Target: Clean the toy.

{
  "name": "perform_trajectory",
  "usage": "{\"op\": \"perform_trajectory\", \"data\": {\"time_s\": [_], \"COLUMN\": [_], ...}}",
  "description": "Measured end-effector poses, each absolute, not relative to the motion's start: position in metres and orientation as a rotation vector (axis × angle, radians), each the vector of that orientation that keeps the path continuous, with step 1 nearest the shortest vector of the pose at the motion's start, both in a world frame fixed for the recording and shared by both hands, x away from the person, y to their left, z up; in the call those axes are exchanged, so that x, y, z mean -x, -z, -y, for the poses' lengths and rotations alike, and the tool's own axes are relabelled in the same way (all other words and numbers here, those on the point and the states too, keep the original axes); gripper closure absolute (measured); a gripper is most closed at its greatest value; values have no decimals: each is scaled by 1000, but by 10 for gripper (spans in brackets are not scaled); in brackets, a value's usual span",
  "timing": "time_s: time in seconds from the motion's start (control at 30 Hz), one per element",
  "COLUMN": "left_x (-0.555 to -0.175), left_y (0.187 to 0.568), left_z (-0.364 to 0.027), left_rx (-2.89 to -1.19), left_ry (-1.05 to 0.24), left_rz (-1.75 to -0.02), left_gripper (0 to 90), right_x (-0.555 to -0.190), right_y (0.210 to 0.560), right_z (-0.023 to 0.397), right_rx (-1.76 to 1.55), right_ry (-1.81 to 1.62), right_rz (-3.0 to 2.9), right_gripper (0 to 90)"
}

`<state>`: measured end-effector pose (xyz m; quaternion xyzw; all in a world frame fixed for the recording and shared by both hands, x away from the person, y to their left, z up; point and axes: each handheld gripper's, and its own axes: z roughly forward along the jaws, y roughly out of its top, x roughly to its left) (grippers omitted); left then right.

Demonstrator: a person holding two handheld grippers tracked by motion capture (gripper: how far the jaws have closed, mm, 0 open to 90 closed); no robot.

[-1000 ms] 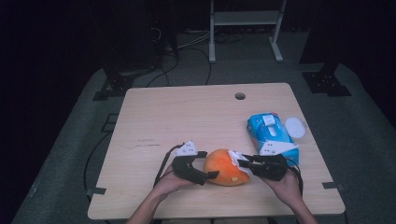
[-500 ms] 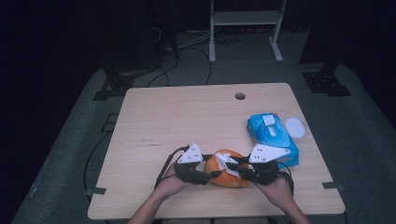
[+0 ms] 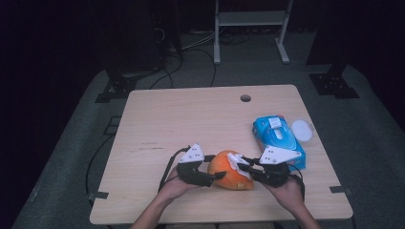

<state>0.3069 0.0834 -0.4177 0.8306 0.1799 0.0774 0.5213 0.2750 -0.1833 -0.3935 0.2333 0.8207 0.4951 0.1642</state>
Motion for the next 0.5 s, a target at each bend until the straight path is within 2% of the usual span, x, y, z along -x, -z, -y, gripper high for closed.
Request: {"op": "perform_trajectory", "data": {"time_s": [0.2, 0.4, 0.43, 0.5], "left_x": [-299, -312, -315, -315], "left_y": [413, 424, 427, 430], "left_z": [-78, -84, -85, -85], "left_rx": [-2031, -2000, -1986, -1966], "left_ry": [-243, -118, -74, -50], "left_rz": [-357, -472, -493, -509], "left_gripper": [328, 111, 114, 202], "right_x": [-267, -277, -277, -278], "right_y": [385, 397, 397, 395], "right_z": [169, 184, 186, 188], "right_rx": [-569, -653, -667, -678], "right_ry": [-1424, -1413, -1418, -1412], "right_rz": [-2352, -2379, -2376, -2368], "right_gripper": [763, 764, 764, 764]}}
